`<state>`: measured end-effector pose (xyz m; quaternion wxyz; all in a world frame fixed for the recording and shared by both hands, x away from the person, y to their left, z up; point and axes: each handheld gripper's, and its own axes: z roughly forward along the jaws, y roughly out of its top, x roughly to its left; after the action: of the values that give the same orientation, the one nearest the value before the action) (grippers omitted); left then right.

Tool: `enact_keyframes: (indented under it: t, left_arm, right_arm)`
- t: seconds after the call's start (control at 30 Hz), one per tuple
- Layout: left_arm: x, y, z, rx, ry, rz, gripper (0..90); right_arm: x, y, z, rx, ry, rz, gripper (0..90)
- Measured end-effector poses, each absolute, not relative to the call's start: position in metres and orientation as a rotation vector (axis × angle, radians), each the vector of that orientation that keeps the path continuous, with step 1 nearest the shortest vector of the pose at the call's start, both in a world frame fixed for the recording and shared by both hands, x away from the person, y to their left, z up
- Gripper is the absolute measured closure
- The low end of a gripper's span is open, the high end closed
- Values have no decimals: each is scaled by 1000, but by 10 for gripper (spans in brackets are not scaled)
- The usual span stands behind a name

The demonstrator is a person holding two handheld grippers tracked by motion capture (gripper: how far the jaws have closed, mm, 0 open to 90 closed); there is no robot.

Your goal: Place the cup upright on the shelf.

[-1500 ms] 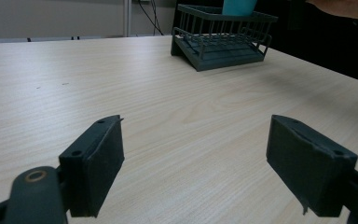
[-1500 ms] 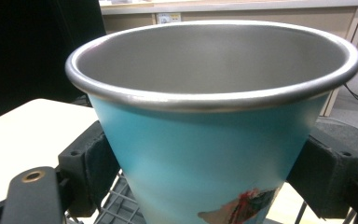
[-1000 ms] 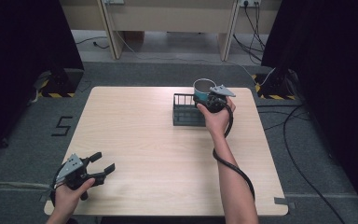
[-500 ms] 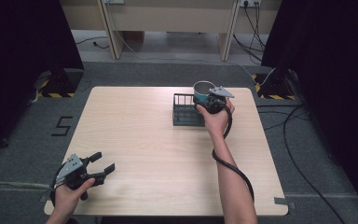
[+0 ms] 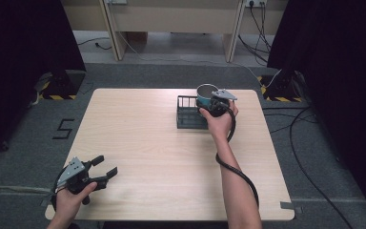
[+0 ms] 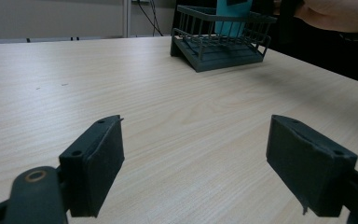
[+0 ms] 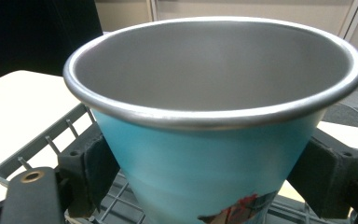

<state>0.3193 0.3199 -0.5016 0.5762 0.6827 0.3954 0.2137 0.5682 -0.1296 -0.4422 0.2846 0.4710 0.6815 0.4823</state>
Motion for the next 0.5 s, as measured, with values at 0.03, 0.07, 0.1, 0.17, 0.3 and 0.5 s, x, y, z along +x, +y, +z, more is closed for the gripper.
enact_keyframes:
  t: [0.03,0.07,0.1,0.17,0.3,0.5]
  left_arm:
    - [319,320,-502,1598,926,500,183]
    - [319,320,-502,1598,926,499,183]
    - [319,320,-502,1598,925,499,183]
    - [319,320,-502,1598,925,499,183]
    - [319,320,-502,1598,925,499,183]
    - [319,320,-502,1596,927,498,183]
  right_arm:
    - [568,-130,-442,1259,1825,1288,178]
    - [568,-129,-443,1263,1825,1288,178]
    - [569,-129,-443,1263,1825,1284,178]
    - [569,-129,-443,1266,1826,1279,178]
    - [569,-130,-445,1275,1837,1271,178]
    - [570,-130,-447,1278,1839,1263,177]
